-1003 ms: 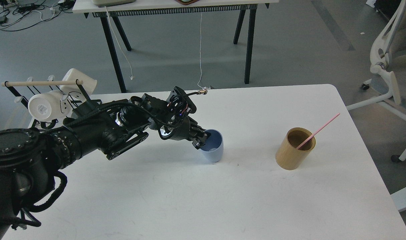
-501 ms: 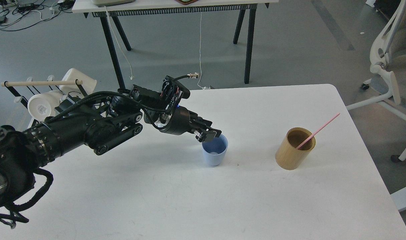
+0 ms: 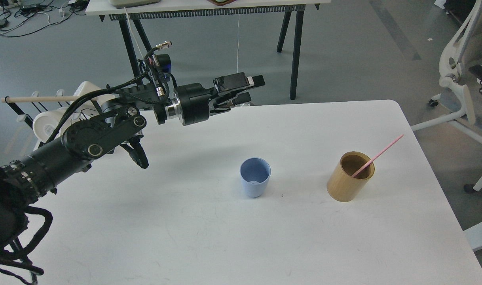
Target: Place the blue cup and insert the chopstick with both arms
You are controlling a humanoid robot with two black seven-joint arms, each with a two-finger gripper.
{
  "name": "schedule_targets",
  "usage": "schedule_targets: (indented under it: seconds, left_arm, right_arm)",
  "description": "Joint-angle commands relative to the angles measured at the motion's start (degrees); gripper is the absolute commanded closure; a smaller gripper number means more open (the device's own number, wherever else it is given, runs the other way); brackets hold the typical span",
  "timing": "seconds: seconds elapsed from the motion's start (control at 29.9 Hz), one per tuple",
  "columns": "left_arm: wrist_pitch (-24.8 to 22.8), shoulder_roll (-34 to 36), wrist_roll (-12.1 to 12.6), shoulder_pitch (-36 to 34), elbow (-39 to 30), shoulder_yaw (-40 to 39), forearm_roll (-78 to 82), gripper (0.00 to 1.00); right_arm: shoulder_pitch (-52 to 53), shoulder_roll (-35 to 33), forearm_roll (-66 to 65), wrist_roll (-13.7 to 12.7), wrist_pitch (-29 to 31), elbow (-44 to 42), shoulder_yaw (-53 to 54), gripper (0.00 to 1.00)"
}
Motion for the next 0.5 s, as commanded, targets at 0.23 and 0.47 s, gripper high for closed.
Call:
schedule_targets:
  seconds: [0.23,0.47]
  left_arm:
    - [-0.68,0.37,-0.01,5.74,-0.34,-18.56,-7.19,0.06]
    - [-0.68,0.80,-0.01,9.87,-0.07,-21.21,-8.41,0.01]
  right_arm:
    - [-7.67,-10.59,-25.83,0.00,-27.97,27.72,-6.54,0.03]
    - [-10.93,-10.50,-25.74,0.00,-47.77,28.43,-17.26,0.12]
